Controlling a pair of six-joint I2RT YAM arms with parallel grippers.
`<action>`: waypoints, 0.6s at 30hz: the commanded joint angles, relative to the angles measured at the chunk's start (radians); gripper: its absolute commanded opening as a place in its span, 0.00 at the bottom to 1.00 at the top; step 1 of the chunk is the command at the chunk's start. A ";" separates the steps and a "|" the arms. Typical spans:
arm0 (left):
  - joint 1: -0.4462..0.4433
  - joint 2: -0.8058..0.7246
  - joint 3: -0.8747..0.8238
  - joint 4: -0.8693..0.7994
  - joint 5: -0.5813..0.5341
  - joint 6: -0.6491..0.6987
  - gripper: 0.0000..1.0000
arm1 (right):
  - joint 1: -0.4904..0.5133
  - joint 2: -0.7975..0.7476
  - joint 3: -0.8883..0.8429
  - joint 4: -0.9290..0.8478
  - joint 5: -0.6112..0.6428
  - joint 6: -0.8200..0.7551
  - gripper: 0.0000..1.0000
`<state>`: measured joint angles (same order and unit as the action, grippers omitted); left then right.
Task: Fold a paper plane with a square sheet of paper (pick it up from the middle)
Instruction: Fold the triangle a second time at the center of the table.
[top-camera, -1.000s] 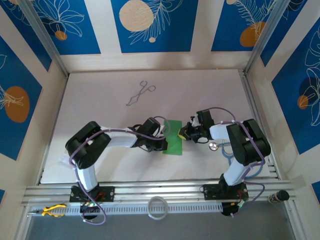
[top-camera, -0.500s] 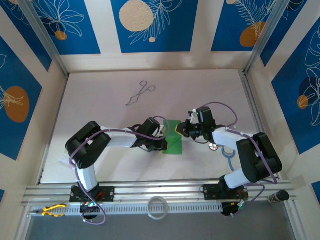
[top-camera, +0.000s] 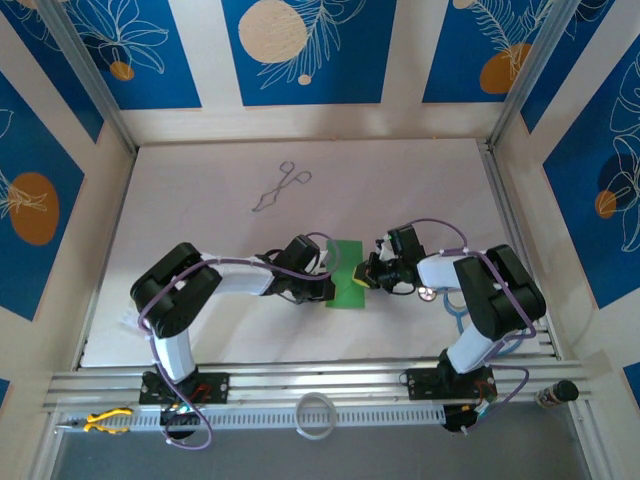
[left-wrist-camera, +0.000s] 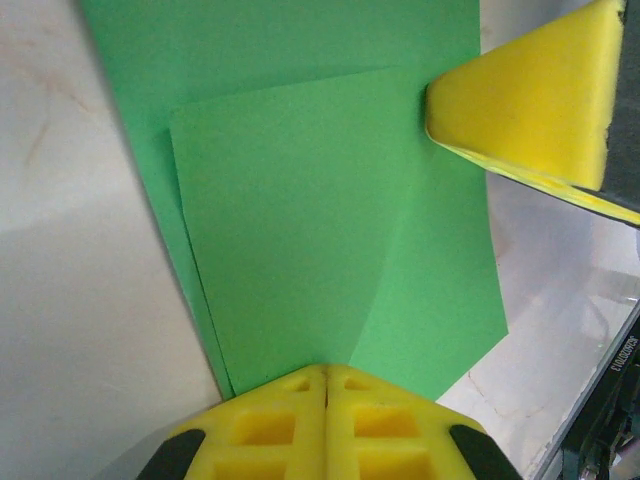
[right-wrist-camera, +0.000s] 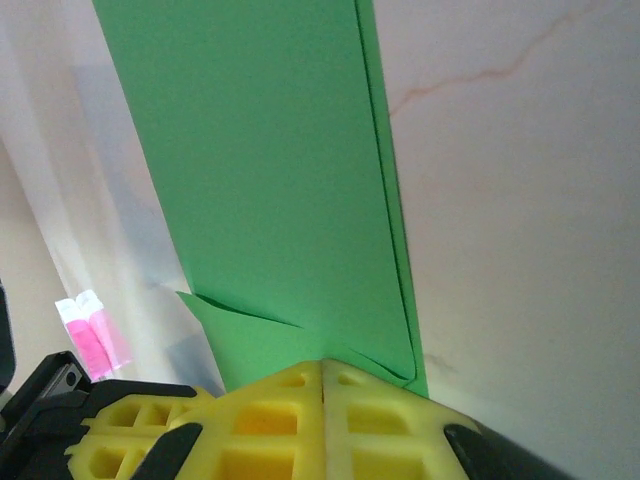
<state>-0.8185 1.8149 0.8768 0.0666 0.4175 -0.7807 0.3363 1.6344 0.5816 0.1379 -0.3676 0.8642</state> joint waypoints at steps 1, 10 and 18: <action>-0.001 -0.027 -0.029 -0.068 -0.015 -0.002 0.00 | -0.017 0.027 0.006 -0.049 0.038 -0.035 0.00; -0.004 -0.033 0.094 -0.060 0.022 0.029 0.04 | -0.020 0.045 0.023 -0.089 0.037 -0.067 0.00; -0.008 0.101 0.222 -0.071 0.079 0.044 0.04 | -0.019 0.045 0.025 -0.094 0.036 -0.066 0.00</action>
<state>-0.8211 1.8660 1.0576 0.0257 0.4538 -0.7685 0.3260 1.6501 0.6044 0.1120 -0.3748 0.8154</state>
